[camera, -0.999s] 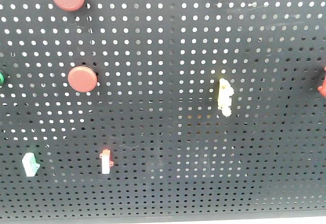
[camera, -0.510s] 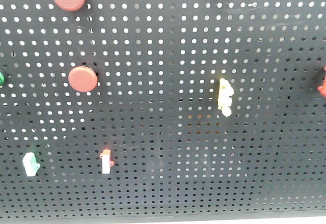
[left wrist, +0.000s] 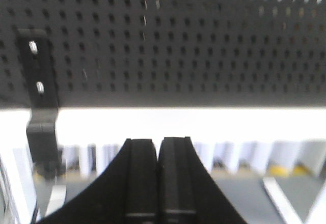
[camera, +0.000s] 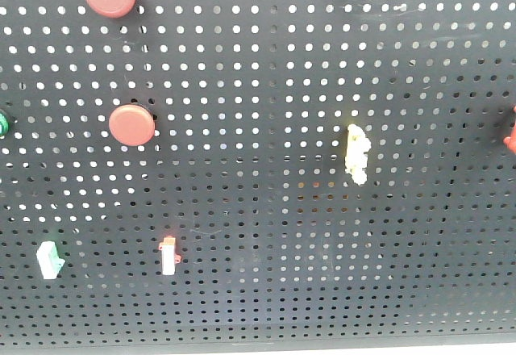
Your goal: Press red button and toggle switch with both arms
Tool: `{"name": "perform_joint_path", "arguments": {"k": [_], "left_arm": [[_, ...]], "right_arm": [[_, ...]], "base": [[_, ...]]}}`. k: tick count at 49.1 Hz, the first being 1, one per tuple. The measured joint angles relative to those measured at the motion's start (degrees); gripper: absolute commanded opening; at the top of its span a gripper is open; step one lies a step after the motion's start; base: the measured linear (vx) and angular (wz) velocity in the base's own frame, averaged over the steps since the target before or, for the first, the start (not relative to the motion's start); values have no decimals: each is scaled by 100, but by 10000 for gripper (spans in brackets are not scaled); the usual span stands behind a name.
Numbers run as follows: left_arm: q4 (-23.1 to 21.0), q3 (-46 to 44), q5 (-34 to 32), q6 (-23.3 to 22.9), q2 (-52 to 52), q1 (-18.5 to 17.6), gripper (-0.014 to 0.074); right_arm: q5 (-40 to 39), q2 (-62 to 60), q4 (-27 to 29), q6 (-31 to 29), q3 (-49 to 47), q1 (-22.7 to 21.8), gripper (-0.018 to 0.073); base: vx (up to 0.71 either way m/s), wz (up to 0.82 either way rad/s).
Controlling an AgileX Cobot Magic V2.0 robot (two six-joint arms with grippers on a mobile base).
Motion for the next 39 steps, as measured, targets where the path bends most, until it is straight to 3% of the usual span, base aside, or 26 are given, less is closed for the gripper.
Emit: {"name": "perform_joint_path", "arguments": {"k": [4,12,39], "left_arm": [[72,-1,-336,0,0,19,2],[573,-1,-346,-191,0,20,2],[637,-1,-341,-339,0,20,2]], "right_arm": [[0,0,0,0,0,0,-3],[5,0,0,0,0,0,-3],[0,0,0,4,0,0,-3]], "base": [[0,0],[0,0],[0,0]]}}
